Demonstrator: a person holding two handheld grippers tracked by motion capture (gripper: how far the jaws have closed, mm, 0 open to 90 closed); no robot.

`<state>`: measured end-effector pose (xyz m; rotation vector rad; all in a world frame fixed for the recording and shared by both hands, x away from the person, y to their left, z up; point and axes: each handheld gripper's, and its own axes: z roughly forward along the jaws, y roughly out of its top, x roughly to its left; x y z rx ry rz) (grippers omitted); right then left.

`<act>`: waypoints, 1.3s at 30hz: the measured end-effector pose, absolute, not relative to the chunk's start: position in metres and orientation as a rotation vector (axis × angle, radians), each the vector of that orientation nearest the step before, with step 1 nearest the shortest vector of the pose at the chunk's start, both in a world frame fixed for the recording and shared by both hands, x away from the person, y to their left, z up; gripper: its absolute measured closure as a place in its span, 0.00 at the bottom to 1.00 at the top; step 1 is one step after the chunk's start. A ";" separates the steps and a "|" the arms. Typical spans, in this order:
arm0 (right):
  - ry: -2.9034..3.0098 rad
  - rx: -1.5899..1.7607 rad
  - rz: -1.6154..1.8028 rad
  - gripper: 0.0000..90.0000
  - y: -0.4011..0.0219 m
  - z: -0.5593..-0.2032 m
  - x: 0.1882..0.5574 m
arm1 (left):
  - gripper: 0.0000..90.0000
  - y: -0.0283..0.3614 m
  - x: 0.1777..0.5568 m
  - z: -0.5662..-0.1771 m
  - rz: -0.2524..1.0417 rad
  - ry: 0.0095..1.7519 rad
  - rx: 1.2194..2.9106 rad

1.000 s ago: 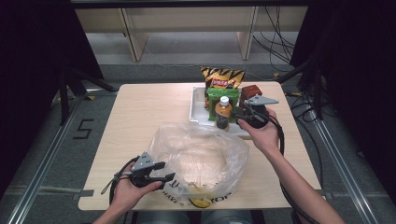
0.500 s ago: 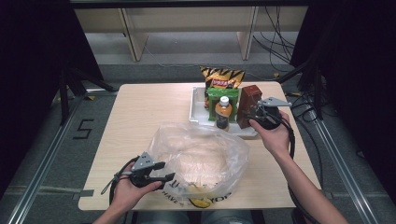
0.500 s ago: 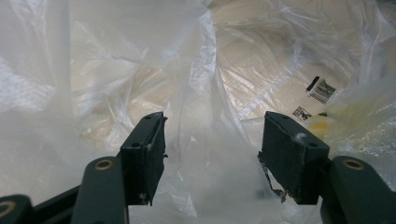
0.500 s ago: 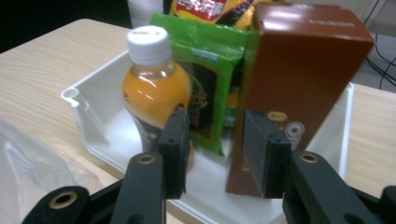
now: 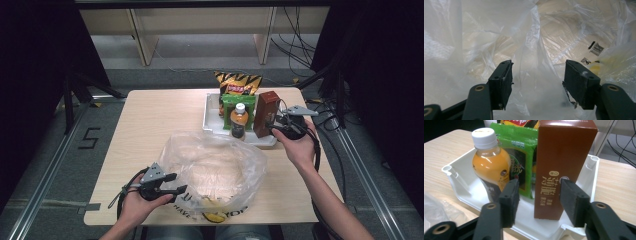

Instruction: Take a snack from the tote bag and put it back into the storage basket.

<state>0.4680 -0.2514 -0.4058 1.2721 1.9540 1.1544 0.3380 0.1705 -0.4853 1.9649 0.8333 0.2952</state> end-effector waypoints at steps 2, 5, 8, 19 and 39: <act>1.951 1.297 1.167 0.64 -0.251 -0.407 0.467 | 0.44 0.171 0.337 -0.484 0.275 0.852 1.967; 1.969 1.273 1.166 0.75 -0.257 -0.407 0.467 | 0.44 0.171 0.337 -0.481 0.300 0.823 1.977; 1.939 1.287 1.171 0.83 -0.262 -0.408 0.466 | 0.45 0.170 0.335 -0.475 0.319 0.807 1.962; 1.869 1.325 1.215 0.97 -0.269 -0.406 0.466 | 0.47 0.172 0.332 -0.457 0.360 0.785 1.880; 1.830 1.341 1.143 1.00 -0.284 -0.407 0.503 | 0.47 0.176 0.333 -0.457 0.387 0.804 1.863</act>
